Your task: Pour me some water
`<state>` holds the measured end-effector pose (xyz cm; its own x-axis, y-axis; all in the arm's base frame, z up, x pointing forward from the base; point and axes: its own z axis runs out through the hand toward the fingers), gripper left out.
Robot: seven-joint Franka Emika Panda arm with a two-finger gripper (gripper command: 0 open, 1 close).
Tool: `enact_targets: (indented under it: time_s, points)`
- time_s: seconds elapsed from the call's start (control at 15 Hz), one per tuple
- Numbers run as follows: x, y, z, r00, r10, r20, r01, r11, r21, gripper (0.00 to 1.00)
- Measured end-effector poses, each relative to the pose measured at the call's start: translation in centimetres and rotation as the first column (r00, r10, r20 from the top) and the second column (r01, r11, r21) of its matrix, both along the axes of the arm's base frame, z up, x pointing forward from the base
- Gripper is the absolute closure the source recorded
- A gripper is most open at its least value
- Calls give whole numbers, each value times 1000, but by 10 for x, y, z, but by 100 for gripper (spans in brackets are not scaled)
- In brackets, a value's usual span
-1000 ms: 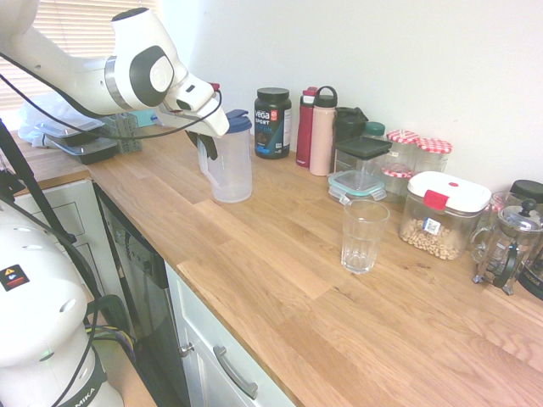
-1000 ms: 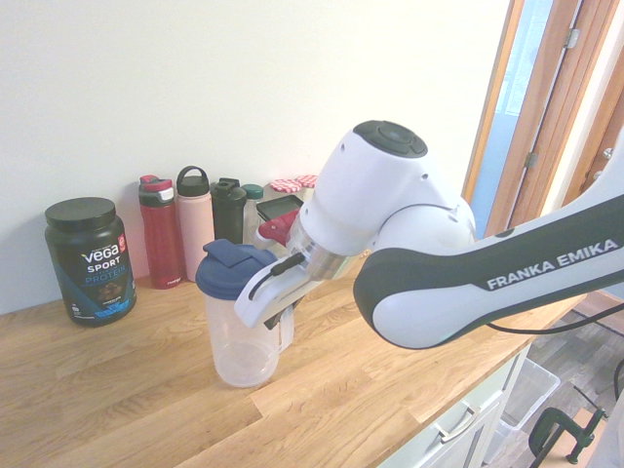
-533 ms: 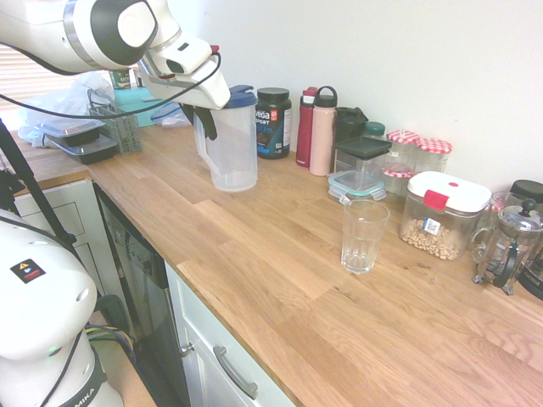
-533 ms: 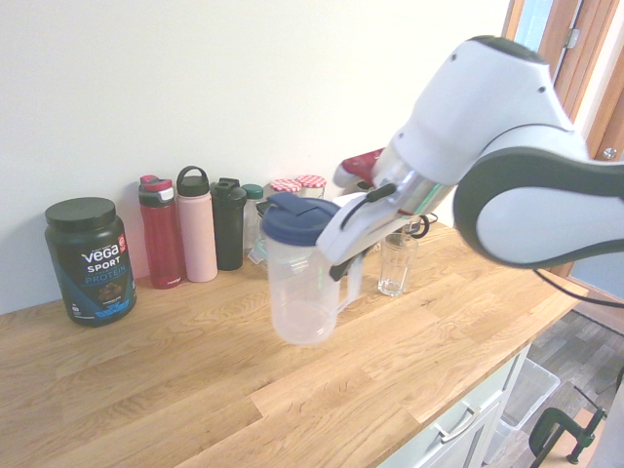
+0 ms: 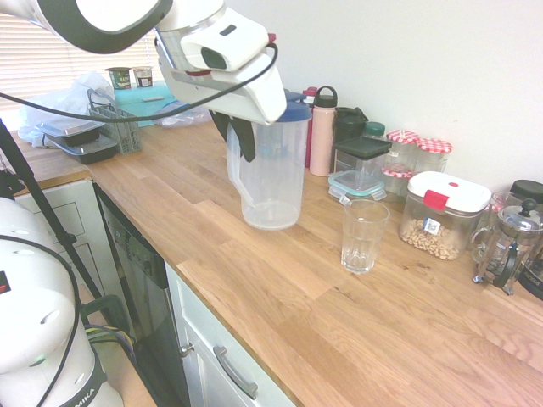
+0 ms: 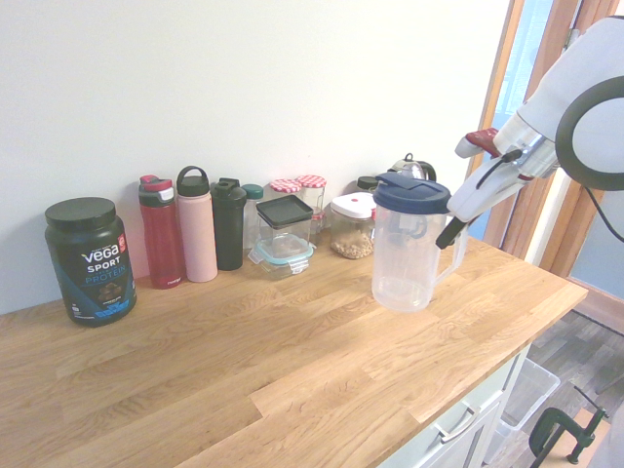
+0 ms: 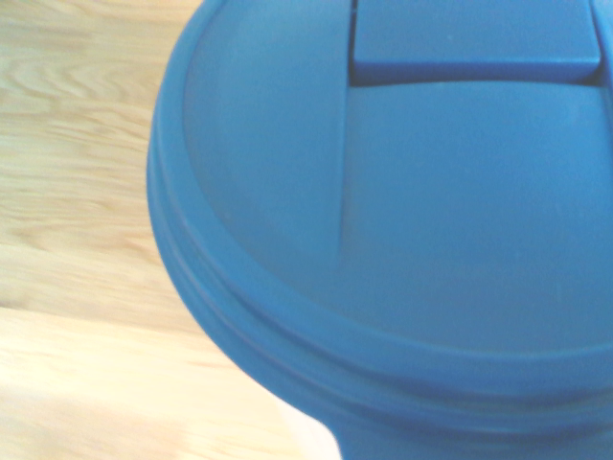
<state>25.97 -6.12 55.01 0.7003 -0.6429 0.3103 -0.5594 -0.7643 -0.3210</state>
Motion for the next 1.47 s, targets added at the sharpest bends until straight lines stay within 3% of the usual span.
enact_targets:
  time_s: [0.2,0.33,0.53,0.67,1.0,1.27,1.47]
  points:
    - [-14,-65,7,997,74,16,-74,997,8,100]
    - [-16,-106,9,987,160,-14,-160,987,24,100]
    - [11,-161,24,982,181,-46,-181,983,11,100]
    - [42,-179,33,966,227,-122,-231,973,-16,100]
    - [107,-198,48,873,318,-371,-377,921,-97,100]
    - [145,-173,44,792,331,-513,-468,869,-162,100]
    - [153,-163,34,724,316,-613,-519,835,-181,100]
